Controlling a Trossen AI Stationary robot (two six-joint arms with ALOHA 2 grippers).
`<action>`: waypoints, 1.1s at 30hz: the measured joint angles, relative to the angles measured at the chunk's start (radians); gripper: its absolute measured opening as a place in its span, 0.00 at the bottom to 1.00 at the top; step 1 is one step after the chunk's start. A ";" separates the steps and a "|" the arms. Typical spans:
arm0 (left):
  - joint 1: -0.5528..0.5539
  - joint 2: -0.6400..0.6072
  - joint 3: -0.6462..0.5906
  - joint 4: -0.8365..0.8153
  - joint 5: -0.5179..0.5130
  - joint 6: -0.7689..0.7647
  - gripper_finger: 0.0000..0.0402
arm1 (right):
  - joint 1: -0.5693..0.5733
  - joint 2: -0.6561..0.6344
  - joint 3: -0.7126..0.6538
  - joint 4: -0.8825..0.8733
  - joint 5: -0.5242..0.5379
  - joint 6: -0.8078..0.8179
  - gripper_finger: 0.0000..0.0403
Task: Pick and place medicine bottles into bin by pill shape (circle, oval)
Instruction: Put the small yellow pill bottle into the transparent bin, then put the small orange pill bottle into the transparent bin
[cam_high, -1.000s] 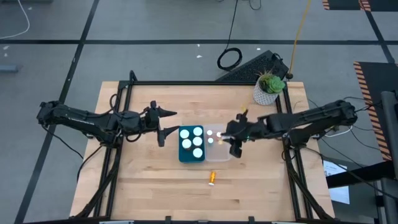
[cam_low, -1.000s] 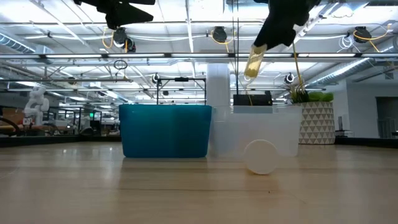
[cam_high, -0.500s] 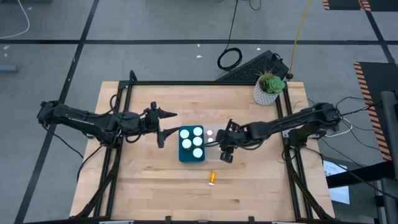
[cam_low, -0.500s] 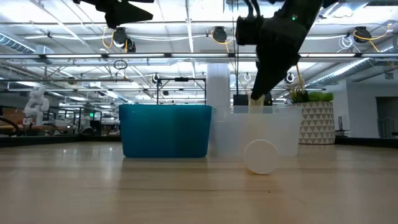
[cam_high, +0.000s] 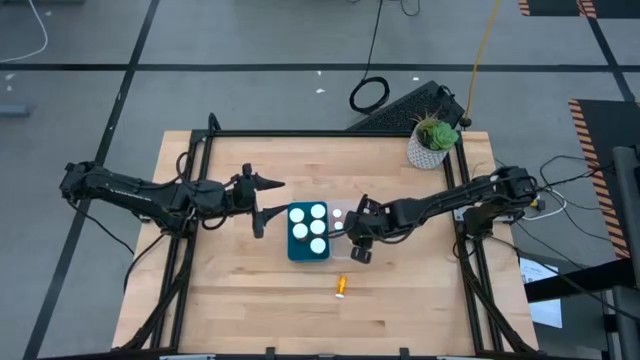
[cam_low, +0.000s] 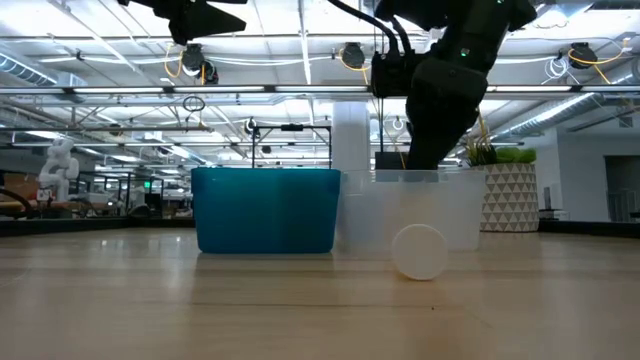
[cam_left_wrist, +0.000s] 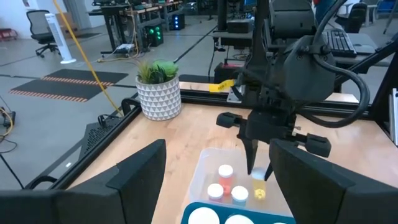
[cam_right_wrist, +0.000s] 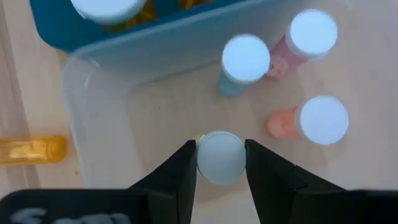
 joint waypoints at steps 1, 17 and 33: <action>0.000 0.000 0.000 0.002 0.000 0.000 0.71 | 0.000 -0.001 0.000 0.008 0.000 0.000 0.29; 0.000 0.000 0.000 0.003 0.000 -0.008 0.71 | 0.000 -0.060 0.000 0.007 0.005 0.000 0.52; -0.034 0.000 0.000 0.006 0.015 -0.007 0.71 | 0.277 -0.177 0.000 0.132 0.166 -0.116 0.53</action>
